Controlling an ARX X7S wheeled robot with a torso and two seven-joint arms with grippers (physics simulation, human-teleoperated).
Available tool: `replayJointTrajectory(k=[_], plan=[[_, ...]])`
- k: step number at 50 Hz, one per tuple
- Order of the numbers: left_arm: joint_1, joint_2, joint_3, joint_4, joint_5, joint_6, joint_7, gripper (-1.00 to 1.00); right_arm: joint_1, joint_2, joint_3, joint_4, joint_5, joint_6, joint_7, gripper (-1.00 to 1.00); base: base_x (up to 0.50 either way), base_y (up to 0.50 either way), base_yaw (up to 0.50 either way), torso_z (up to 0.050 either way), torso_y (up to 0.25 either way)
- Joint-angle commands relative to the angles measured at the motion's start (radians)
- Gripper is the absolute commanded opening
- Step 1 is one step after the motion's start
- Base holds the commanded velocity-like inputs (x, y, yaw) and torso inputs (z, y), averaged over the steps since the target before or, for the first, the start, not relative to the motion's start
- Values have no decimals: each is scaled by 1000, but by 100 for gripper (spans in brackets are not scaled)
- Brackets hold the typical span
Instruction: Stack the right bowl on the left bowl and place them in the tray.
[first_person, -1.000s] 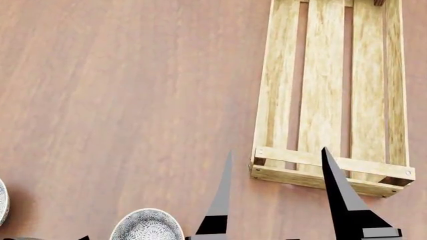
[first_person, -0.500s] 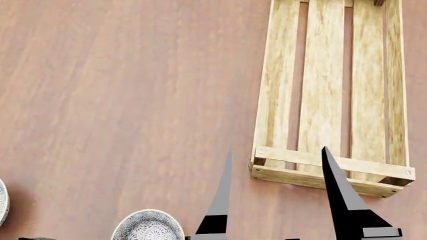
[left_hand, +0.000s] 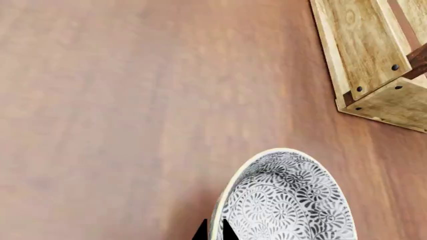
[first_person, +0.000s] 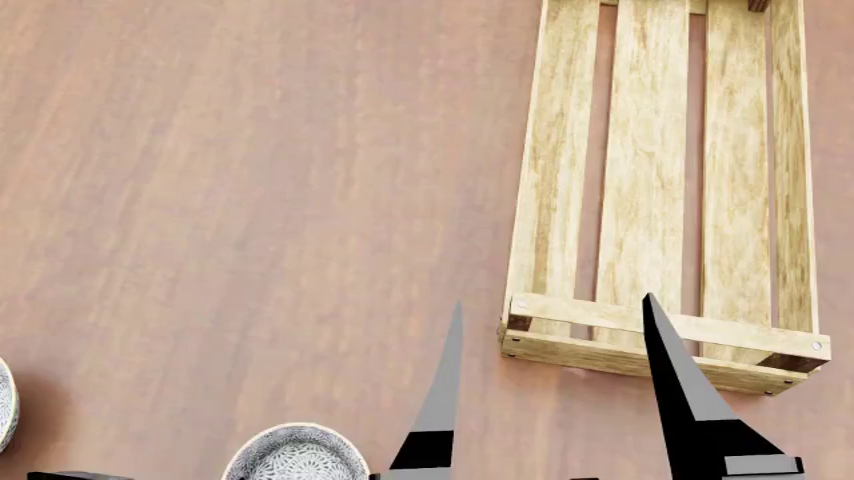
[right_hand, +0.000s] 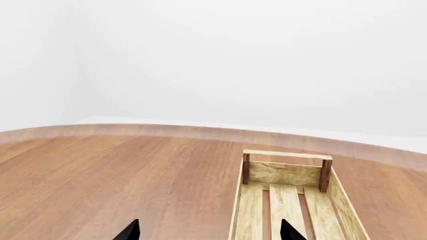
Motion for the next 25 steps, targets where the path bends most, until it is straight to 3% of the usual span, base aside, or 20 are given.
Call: replayJointTrajectory(k=[1, 12, 25], plan=[[-1, -19, -20, 84, -36, -9, -45, -100, 0, 4, -3, 7, 0, -10, 1, 100, 0, 0, 0, 0, 0], [-37, -72, -62, 286, -124, -55, -150, -100, 2, 7, -5, 9, 4, -13, 4, 100, 0, 0, 0, 0, 0], [-27, -120, -155, 366, -208, -20, -229, -100, 1, 13, -7, 5, 7, -15, 11, 100, 0, 0, 0, 0, 0]])
